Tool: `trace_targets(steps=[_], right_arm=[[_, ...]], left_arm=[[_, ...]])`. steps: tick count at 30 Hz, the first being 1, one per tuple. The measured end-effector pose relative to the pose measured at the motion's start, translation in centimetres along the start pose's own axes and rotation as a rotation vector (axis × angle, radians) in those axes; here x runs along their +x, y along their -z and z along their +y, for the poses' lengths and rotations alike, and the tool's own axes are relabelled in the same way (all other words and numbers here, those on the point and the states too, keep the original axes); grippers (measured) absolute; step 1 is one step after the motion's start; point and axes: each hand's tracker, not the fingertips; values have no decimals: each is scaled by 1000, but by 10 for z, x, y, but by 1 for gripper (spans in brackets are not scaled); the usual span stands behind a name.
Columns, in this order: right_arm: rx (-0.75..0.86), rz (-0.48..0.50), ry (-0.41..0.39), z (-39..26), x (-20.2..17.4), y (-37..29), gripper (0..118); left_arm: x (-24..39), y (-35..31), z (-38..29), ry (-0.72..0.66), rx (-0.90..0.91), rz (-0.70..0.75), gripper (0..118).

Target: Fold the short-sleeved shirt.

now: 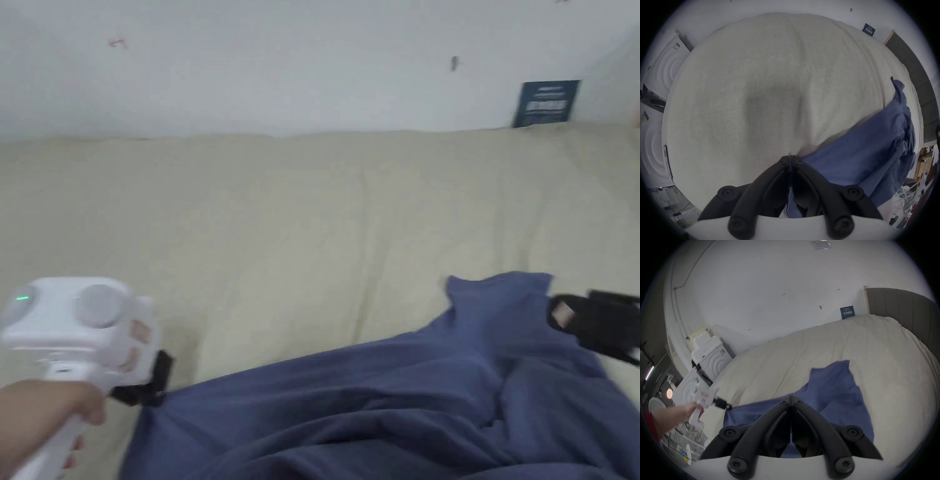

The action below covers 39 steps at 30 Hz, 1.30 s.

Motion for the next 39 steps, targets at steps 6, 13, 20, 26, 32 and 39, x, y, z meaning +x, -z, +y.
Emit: trace_targets(steps=[6, 13, 20, 26, 32, 39], right_arm=[[-290, -167, 62, 95, 56, 95, 2], [-607, -418, -63, 94, 70, 176, 94], [-750, -455, -22, 75, 94, 196, 94], [-756, -457, -19, 74, 93, 195, 68], [-692, -487, -134, 56, 101, 204, 7], [-597, -350, -113, 58, 70, 154, 7]], left_arm=[[0, -12, -8, -14, 27, -23, 2], [4, -16, -7, 7, 39, -13, 2], [2, -18, -4, 19, 22, -19, 2], [2, -15, -5, 16, 14, -17, 2], [2, -14, -2, 23, 8, -1, 2], [-3, -19, -2, 10, 16, -14, 2]])
